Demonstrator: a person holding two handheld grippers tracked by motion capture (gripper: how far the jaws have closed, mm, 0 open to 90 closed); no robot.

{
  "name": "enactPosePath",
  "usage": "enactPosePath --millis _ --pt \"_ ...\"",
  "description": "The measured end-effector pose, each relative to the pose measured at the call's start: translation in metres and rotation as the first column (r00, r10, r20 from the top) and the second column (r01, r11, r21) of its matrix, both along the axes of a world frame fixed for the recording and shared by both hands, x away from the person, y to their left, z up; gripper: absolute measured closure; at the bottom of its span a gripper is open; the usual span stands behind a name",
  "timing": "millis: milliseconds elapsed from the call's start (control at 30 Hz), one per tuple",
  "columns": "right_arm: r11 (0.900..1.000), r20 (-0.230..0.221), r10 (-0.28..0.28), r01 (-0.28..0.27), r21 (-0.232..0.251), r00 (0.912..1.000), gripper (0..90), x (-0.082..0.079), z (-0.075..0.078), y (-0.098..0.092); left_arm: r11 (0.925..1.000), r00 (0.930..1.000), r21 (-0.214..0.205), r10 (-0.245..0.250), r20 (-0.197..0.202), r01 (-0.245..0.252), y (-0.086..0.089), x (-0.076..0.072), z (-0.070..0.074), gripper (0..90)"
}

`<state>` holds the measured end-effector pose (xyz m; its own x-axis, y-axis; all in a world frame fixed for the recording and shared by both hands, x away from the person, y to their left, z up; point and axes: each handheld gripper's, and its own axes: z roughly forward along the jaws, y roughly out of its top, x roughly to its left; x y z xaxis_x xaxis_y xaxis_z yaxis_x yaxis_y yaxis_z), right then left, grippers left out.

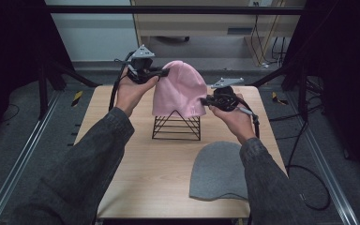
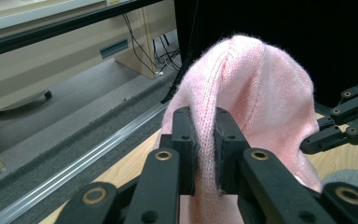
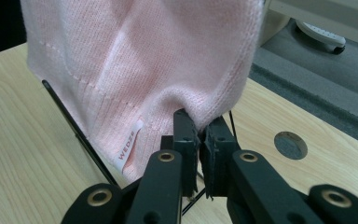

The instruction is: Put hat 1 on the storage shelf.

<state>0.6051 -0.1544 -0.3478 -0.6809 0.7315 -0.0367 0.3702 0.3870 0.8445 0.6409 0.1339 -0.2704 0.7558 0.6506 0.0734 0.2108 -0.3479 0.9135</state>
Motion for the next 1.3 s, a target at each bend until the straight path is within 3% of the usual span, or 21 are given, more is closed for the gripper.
enactPosePath --millis 333,700,1067,1300 --pt "0.9998 -0.019 0.018 -0.019 -0.007 0.9997 85.7 -0.007 -0.008 -0.001 0.9996 0.9997 0.015 -0.023 -0.013 0.023 0.000 -0.014 -0.004 80.6" --pt "0.9971 -0.048 0.025 -0.028 -0.071 0.9985 85.4 -0.011 -0.027 0.002 0.9993 0.9988 0.004 -0.038 -0.033 0.038 0.004 -0.022 -0.025 80.2" --pt "0.9958 -0.097 0.009 -0.018 -0.090 0.9952 85.2 -0.009 -0.050 0.000 0.9975 0.9972 0.038 -0.057 -0.047 0.059 -0.001 -0.027 -0.046 81.0" --pt "0.9940 -0.116 0.025 -0.037 -0.103 0.9930 84.7 -0.011 -0.058 0.004 0.9982 0.9968 0.022 -0.054 -0.058 0.055 0.004 -0.029 -0.054 82.0"
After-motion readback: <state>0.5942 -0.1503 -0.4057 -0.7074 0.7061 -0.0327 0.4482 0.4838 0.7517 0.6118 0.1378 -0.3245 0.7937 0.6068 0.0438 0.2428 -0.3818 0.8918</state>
